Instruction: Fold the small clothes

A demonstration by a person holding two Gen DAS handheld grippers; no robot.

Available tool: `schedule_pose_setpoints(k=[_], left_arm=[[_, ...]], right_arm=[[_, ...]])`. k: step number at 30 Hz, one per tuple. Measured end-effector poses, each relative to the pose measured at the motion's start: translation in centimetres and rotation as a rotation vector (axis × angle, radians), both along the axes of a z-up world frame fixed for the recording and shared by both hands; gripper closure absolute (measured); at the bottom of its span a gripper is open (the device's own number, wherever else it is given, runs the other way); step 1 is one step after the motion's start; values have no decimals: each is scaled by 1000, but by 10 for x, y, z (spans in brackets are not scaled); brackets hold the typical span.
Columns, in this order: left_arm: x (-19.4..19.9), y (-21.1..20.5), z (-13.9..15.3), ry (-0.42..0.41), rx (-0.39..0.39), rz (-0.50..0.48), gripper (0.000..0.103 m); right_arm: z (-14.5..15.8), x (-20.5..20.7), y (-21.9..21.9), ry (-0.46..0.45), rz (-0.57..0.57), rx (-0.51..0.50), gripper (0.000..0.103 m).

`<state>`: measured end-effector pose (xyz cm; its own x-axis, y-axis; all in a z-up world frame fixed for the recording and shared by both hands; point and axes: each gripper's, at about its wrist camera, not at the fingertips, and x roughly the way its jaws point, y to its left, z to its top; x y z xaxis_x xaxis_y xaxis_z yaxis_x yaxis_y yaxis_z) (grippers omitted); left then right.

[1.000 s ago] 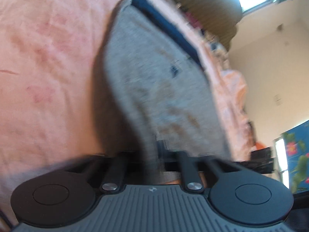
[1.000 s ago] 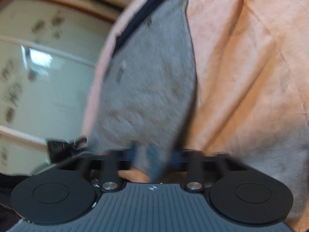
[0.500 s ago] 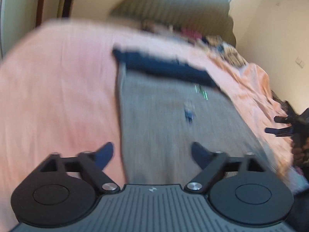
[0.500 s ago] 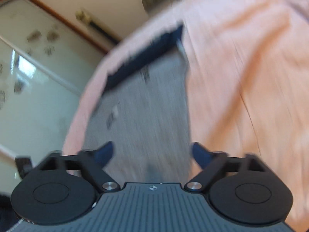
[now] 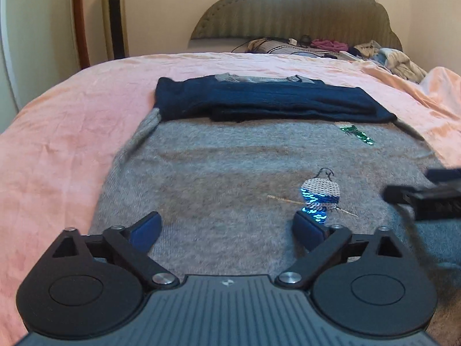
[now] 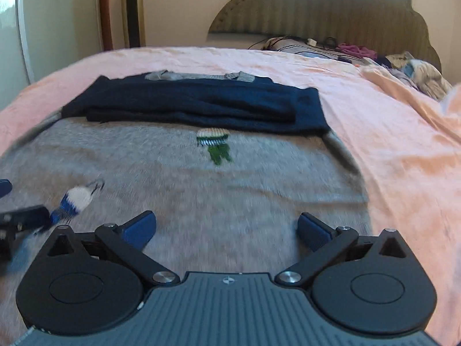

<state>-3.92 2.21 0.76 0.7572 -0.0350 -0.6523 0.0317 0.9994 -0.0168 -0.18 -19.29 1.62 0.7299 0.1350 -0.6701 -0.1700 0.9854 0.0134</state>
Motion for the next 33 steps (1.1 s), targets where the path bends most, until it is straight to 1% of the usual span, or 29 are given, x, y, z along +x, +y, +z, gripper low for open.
schedule_pose_setpoints(k=[1, 3, 5, 7, 11, 33], left_arm=[[1, 0, 0, -1, -7, -1, 0], [3, -4, -1, 2, 11, -1, 0], [5, -7, -1, 1, 24, 0, 0], [7, -7, -2, 1, 21, 3, 0], [8, -8, -2, 1, 20, 3, 0], [8, -7, -3, 0, 20, 2, 0]], right_arm=[[0, -9, -3, -4, -3, 2, 0], [2, -24, -9, -15, -13, 25, 0], [3, -28, -14, -23, -20, 52, 0], [2, -24, -15, -20, -23, 57, 0], [1, -19, -7, -13, -15, 15, 0], [1, -18, -8, -13, -14, 28, 0]])
